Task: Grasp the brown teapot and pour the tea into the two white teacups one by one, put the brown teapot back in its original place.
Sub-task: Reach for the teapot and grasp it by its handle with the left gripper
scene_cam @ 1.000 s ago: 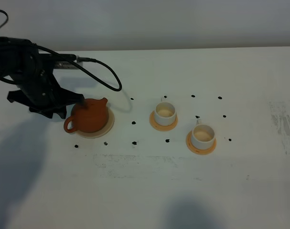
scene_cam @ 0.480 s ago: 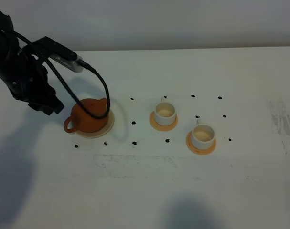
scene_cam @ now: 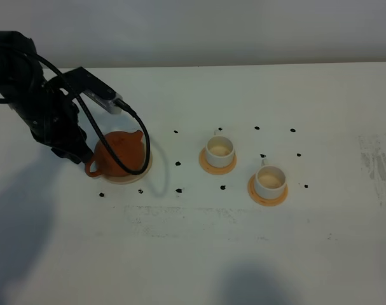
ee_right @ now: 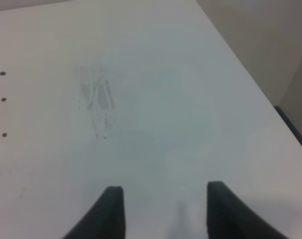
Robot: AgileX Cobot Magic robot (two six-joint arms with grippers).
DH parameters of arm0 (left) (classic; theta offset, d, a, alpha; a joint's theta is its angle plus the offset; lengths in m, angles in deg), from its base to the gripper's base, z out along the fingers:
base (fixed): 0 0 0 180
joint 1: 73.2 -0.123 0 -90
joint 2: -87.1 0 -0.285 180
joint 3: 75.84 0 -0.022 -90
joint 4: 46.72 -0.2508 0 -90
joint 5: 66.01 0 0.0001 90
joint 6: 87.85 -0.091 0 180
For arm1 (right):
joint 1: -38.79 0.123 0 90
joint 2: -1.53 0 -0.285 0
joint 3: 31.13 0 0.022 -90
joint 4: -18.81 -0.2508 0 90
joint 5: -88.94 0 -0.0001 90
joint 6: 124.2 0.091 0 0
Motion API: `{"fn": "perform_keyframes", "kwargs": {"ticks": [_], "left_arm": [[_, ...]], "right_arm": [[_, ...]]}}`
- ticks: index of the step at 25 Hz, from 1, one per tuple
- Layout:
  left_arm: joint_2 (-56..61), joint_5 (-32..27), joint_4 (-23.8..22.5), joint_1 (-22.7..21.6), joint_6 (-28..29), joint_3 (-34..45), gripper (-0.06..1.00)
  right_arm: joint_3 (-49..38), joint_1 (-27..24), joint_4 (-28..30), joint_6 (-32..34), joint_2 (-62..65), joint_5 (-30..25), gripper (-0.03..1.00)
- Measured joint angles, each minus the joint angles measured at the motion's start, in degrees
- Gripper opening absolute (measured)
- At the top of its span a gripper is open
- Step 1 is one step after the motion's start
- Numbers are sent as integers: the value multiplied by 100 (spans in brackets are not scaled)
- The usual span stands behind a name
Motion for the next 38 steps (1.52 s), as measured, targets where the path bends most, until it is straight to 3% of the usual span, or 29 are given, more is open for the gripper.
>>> {"fn": "perform_keyframes", "kwargs": {"ticks": [10,38], "left_arm": [[-166,110,84,235,-26,0,31],[-461,388,-30,239,-68,0,30]], "right_arm": [[0,0,0,33,0,0,40],[0,0,0,33,0,0,40]]}}
